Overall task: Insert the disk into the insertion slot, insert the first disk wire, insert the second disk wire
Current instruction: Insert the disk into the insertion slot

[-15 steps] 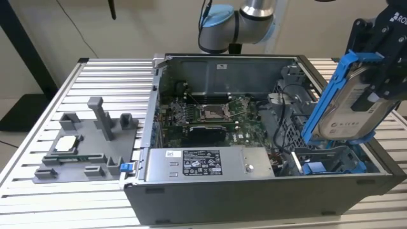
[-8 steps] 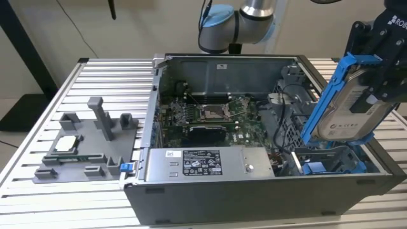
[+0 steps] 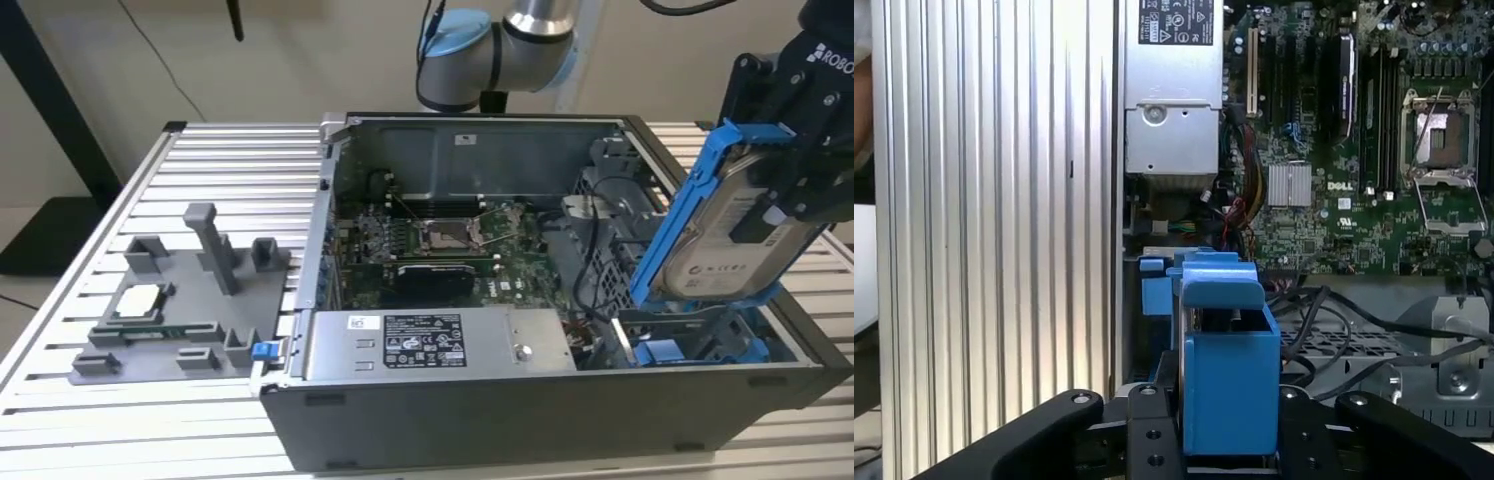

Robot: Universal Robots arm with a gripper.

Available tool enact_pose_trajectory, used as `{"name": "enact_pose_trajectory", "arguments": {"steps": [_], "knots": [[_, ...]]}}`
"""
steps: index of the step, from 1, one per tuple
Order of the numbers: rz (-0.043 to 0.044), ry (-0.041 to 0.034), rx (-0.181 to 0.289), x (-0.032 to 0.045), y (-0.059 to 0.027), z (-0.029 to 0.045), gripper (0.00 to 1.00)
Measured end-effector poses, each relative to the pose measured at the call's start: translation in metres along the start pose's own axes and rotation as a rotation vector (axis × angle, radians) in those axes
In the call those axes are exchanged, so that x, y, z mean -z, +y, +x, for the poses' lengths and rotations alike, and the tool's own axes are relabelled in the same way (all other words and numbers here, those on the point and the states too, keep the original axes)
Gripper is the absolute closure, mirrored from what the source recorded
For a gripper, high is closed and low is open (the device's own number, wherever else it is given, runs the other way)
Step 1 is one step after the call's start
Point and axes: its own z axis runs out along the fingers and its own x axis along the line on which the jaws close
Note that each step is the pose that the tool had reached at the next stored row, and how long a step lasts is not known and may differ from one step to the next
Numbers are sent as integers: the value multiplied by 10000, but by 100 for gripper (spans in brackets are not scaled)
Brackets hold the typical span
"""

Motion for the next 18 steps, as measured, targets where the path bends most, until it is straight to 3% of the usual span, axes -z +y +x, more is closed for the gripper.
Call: {"name": "enact_pose_trajectory", "arguments": {"steps": [18], "knots": [[-49, -3, -161, -148, -25, 36, 100]]}}
